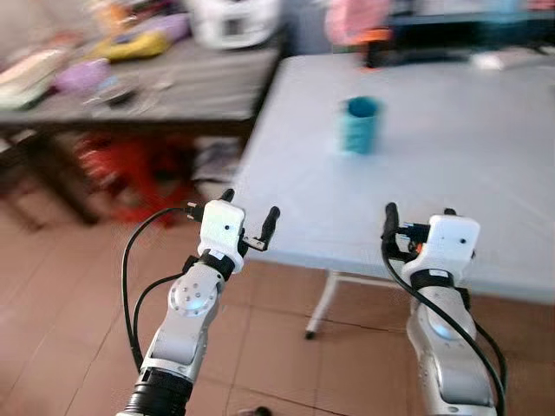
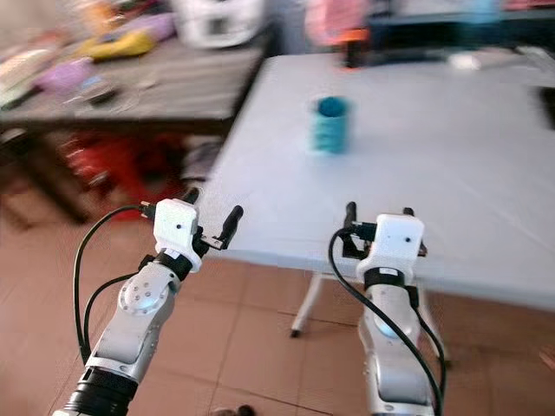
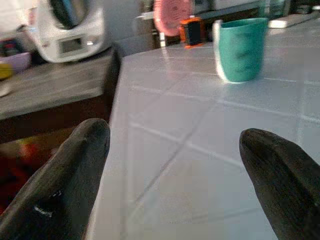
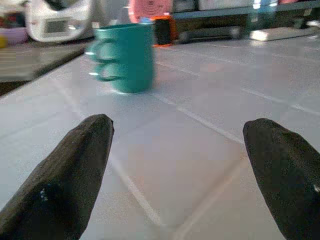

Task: Setting the table

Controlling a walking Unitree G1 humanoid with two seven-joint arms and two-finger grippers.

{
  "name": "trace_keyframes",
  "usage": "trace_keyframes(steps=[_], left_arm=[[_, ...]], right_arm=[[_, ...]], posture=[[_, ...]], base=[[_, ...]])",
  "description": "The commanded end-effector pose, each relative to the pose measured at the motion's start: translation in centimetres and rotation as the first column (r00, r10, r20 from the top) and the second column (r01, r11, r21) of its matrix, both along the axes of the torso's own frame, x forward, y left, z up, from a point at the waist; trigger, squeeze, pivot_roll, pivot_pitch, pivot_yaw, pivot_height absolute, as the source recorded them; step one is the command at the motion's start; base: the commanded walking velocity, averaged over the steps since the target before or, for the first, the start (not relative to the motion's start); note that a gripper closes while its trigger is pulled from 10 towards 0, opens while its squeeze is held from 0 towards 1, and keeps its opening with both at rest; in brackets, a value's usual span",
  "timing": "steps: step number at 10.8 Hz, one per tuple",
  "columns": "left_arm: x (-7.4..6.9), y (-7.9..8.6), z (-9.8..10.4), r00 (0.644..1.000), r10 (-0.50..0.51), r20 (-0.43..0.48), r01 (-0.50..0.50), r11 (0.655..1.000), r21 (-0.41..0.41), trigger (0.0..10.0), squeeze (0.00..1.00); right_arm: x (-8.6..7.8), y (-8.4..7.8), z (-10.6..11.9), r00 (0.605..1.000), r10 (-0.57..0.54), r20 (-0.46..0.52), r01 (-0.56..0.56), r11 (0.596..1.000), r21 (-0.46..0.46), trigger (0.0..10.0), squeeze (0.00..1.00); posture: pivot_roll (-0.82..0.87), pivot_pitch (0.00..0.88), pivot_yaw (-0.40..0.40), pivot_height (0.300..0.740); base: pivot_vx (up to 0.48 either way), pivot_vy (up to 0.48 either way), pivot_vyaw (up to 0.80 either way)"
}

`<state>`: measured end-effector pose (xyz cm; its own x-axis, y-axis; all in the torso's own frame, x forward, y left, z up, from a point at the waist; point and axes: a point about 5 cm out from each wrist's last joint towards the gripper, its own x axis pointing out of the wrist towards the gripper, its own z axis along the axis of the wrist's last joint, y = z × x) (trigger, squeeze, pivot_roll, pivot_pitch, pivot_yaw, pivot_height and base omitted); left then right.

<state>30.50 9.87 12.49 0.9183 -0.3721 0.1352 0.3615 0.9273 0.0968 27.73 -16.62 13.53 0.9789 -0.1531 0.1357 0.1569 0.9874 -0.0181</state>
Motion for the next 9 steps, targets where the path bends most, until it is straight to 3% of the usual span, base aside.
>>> trace_keyframes(steps=[1,4,9], left_arm=[[-0.08,-0.06,0.05,1.000,-0.030,0.001,0.030,1.000,0.004,10.0,0.00],[-0.45,-0.66,0.07,0.997,-0.079,0.003,0.079,0.997,-0.019,10.0,0.00],[-0.60,-0.90,0.11,0.994,-0.106,0.010,0.106,0.994,-0.022,10.0,0.00]], right_arm=[[-0.04,0.26,-0.01,1.000,0.013,0.000,-0.013,1.000,0.005,10.0,0.00],[-0.11,0.20,0.04,1.000,0.016,-0.001,-0.016,1.000,0.000,10.0,0.00],[-0.07,0.49,0.15,0.999,0.032,0.008,-0.032,0.999,-0.021,10.0,0.00]], posture=[[-0.13,0.092,0.158,0.740],[-0.14,0.095,0.152,0.740],[-0.13,0.096,0.156,0.740]], base=[[0.000,0.000,0.00],[0.089,0.000,0.00],[0.422,0.000,0.10]])
